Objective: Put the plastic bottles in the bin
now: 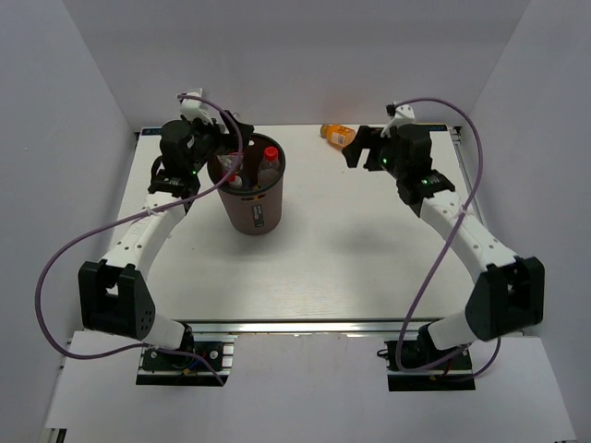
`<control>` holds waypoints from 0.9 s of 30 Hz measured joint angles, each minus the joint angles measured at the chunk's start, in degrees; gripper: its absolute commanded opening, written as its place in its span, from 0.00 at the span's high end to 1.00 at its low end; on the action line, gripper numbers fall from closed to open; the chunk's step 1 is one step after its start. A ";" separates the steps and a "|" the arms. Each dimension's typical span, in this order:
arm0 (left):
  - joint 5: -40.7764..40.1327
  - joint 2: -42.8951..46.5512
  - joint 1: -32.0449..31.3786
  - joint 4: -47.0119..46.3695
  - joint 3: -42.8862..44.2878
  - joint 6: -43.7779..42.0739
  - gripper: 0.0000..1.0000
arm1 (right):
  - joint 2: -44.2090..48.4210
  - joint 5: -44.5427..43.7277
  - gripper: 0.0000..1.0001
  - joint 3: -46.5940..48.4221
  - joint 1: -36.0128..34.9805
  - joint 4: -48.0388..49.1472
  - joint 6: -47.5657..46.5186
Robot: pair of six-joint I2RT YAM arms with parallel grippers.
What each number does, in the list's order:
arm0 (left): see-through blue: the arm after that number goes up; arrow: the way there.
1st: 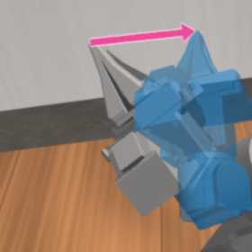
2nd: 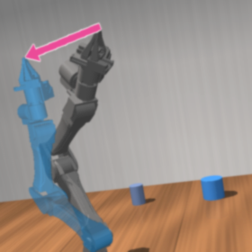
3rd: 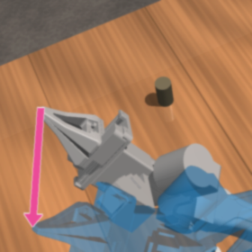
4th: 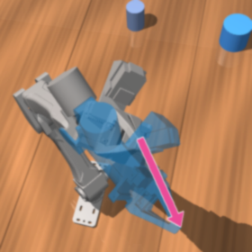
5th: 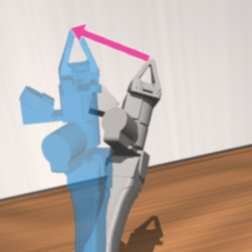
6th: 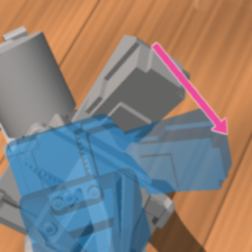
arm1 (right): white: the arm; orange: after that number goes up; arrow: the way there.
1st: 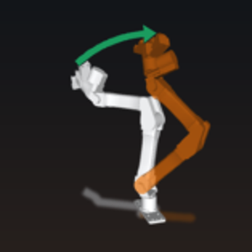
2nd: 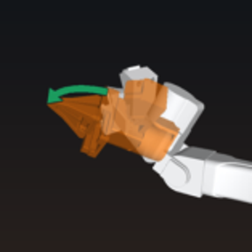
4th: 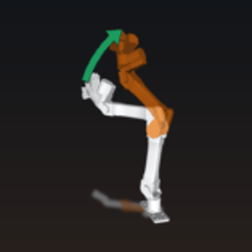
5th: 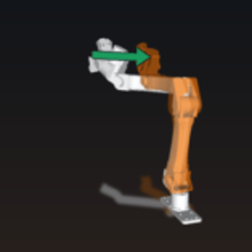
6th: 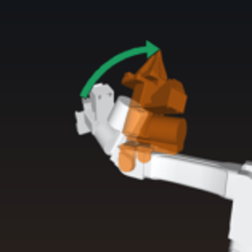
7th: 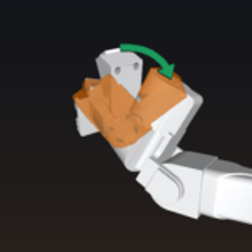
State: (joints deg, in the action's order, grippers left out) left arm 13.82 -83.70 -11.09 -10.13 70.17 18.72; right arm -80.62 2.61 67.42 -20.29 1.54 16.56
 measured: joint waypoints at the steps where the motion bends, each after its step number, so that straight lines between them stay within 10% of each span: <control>1: -0.37 0.28 0.00 0.11 -0.46 0.04 0.02 | -2.05 -0.33 0.11 2.19 0.04 -0.24 0.33; 16: -5.29 8.61 0.00 3.19 -0.92 -2.21 0.02 | -41.86 -6.71 0.11 48.94 -0.39 -9.29 1.86; 27: -10.29 17.25 0.00 2.34 -7.93 -3.04 0.02 | -61.46 -16.74 0.11 63.08 -0.37 1.77 -2.29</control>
State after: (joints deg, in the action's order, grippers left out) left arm 3.53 -66.46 -11.09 -7.79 62.24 15.68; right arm -142.08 -14.13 130.50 -20.67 3.31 14.26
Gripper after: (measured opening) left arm 0.982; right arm 0.895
